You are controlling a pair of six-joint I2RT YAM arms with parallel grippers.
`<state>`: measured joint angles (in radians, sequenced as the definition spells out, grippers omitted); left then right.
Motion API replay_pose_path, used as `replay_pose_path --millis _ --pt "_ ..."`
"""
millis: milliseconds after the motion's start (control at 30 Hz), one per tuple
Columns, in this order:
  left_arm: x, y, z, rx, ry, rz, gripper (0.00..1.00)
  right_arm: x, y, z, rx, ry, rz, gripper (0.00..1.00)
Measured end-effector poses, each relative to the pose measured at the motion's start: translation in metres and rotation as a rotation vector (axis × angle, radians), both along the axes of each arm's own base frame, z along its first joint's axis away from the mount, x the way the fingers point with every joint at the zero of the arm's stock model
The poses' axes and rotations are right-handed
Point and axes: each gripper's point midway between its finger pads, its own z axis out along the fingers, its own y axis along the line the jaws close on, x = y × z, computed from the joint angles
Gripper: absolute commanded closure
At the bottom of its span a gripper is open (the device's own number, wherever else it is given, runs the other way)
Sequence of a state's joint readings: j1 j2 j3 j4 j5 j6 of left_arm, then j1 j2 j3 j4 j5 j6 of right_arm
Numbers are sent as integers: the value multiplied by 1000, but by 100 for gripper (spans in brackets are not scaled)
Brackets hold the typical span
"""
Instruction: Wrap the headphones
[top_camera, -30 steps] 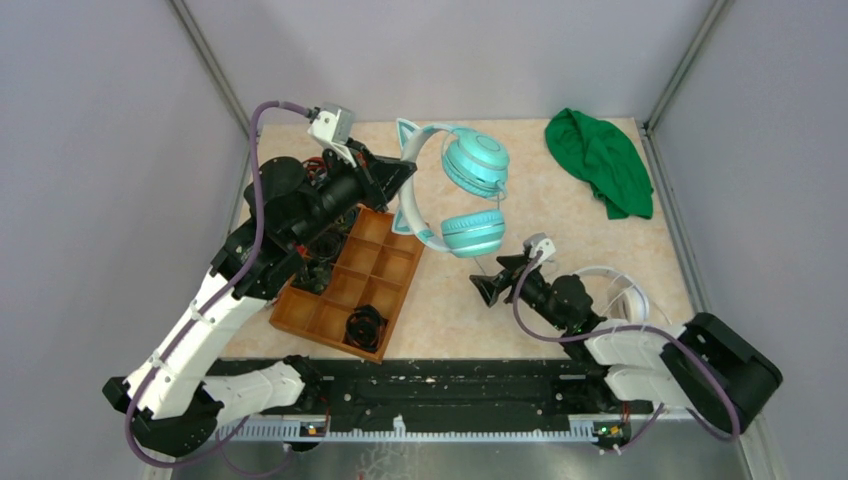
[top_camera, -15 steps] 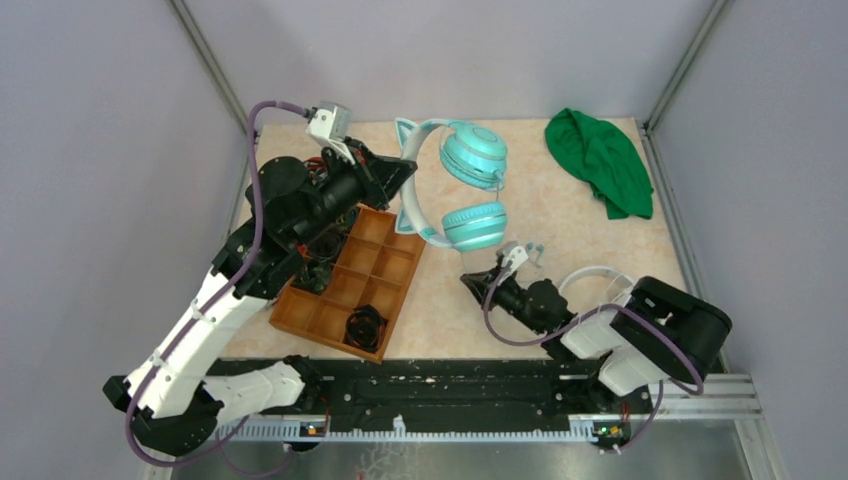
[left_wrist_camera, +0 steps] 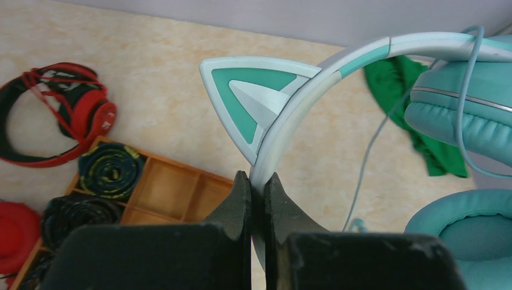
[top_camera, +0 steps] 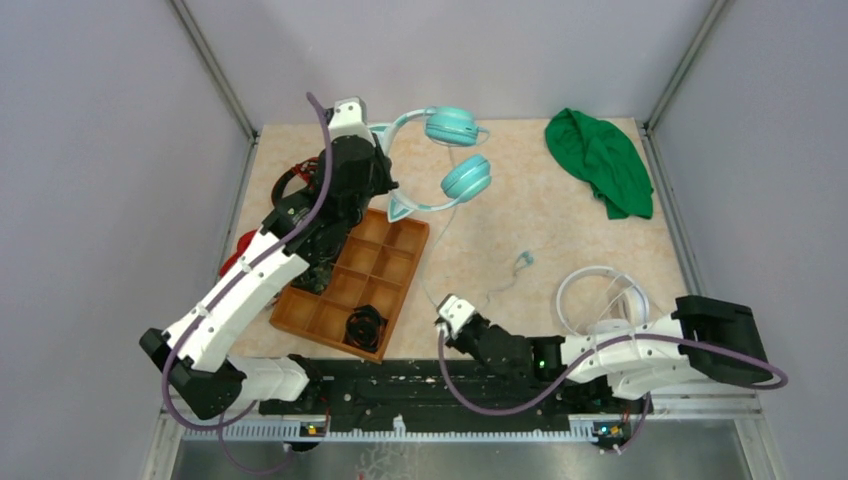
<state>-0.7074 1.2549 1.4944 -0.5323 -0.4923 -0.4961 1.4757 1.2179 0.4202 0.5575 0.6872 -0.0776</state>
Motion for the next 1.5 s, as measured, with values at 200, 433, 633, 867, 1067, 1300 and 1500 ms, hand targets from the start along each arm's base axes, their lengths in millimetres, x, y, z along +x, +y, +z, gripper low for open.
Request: replay_pose_path --millis 200,433,633,867,1067,1300,1500 --pt "8 26 -43 152 52 127 100 -34 17 39 -186 -149 77 100" --pt "5 38 -92 322 117 127 100 -38 10 96 -252 -258 114 100" --pt "0 37 -122 395 164 69 100 -32 -13 168 -207 -328 112 100" --pt "-15 22 -152 409 222 -69 100 -11 -60 220 -140 -374 60 100" --pt "-31 -3 -161 472 207 -223 100 5 -88 226 -138 -375 16 100" --pt "-51 -31 -168 576 180 -410 100 36 -108 203 -207 -298 -51 100" --pt "-59 -40 -170 616 157 -536 100 69 -113 176 -270 -163 -90 100"
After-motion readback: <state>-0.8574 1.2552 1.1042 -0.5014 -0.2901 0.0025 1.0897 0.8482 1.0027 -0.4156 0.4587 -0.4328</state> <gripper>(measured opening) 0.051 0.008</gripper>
